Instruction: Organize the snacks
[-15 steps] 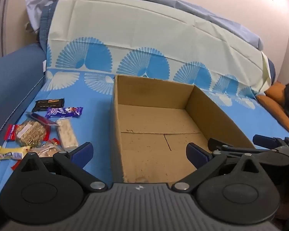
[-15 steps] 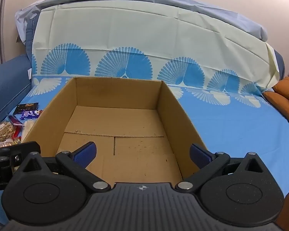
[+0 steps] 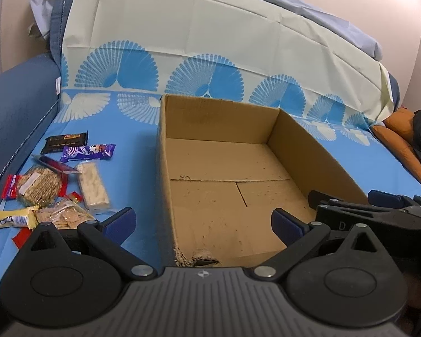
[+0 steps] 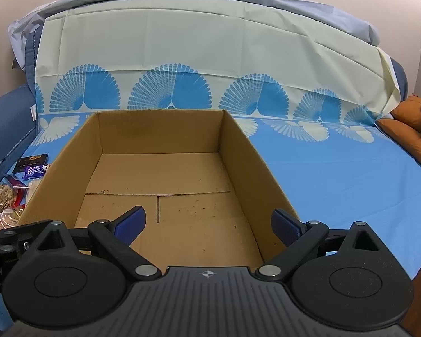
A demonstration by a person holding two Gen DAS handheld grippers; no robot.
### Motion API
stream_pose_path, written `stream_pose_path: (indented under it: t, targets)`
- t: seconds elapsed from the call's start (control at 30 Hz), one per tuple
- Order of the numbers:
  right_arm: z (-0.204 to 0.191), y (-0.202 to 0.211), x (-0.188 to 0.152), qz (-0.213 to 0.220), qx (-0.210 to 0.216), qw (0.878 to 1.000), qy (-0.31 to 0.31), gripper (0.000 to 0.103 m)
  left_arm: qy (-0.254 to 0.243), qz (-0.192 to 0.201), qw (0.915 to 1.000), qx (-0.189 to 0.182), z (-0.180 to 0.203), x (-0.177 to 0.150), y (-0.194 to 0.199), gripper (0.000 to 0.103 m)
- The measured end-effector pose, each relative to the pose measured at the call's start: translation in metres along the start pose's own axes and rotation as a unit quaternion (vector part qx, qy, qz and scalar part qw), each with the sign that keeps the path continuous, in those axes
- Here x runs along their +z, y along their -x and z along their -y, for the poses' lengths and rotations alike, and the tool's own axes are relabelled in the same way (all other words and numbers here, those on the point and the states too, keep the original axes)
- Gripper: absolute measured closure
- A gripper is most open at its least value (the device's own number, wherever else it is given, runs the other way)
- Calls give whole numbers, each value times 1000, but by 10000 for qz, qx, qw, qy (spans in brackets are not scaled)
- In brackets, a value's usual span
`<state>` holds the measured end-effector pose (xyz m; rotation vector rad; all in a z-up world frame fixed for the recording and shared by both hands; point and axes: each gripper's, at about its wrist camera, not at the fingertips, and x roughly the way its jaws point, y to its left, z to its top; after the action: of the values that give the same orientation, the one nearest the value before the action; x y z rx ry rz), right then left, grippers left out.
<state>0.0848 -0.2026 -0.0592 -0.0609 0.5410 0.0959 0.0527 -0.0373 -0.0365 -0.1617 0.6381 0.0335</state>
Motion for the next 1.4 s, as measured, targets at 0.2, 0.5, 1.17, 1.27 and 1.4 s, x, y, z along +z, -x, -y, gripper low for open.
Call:
stream_pose_path:
  t: [0.2, 0.5, 1.17, 1.27, 1.4]
  targets:
    - [-5, 0, 0, 31, -15, 9999, 95, 7, 3, -159, 9999, 62, 1, 1, -4, 0]
    - [-3, 1, 1, 13, 9, 9999, 114, 7, -89, -159, 9997, -188, 4, -1, -2, 0]
    - [-9, 2, 1, 240, 3, 9995, 211, 18, -60, 52, 9979, -642, 1, 0, 10, 18]
    - [-12, 2, 2, 186, 40, 9995, 234, 31, -84, 55, 9971, -760, -3, 1, 15, 45]
    - [-19, 4, 3, 230, 151, 9994, 212, 41, -131, 96, 9947, -1016, -13, 7, 26, 72]
